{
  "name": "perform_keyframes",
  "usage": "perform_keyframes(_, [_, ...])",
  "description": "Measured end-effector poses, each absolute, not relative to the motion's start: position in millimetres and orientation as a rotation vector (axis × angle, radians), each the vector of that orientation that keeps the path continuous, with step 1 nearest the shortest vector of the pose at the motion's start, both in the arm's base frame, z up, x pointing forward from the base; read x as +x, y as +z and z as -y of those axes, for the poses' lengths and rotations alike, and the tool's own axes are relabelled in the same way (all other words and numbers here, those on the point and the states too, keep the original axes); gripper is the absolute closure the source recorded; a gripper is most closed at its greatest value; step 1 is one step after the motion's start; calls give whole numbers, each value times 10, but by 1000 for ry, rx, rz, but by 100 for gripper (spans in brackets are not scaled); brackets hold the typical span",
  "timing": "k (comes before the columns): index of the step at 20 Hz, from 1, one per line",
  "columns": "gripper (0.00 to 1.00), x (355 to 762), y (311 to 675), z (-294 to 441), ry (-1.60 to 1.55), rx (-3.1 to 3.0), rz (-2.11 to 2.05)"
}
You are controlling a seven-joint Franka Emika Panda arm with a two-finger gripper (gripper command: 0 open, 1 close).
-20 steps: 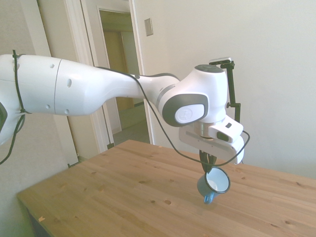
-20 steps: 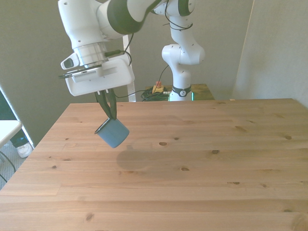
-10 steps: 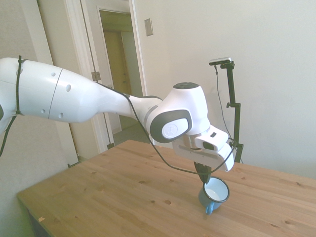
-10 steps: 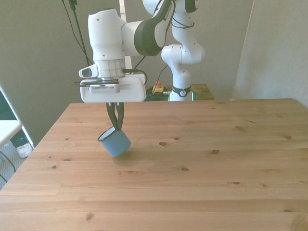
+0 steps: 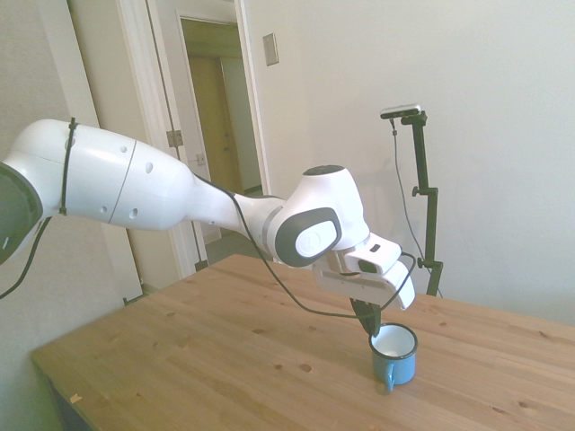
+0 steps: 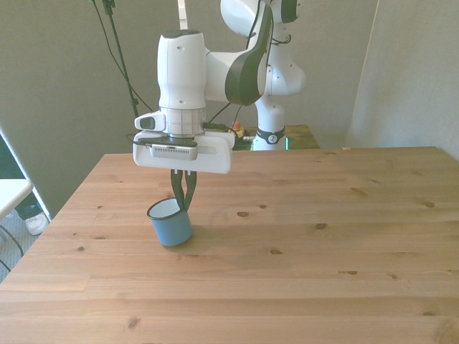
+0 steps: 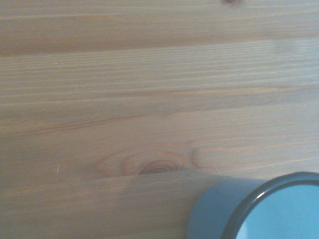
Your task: Flip the mug upright
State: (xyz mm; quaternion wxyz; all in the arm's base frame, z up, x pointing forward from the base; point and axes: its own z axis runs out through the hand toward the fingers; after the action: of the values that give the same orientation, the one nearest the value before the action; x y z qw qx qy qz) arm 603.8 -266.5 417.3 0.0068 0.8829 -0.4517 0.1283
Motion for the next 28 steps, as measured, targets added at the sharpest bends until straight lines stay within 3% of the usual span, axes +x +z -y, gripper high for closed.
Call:
perform_keyframes(1, [0,6070,4143,2657,399,2759,1415])
perform_keyframes(17, [0,6026,4280,2741,401,2752,1447])
perform_keyframes(28, [0,5485,5136,2482,472,2851,1431])
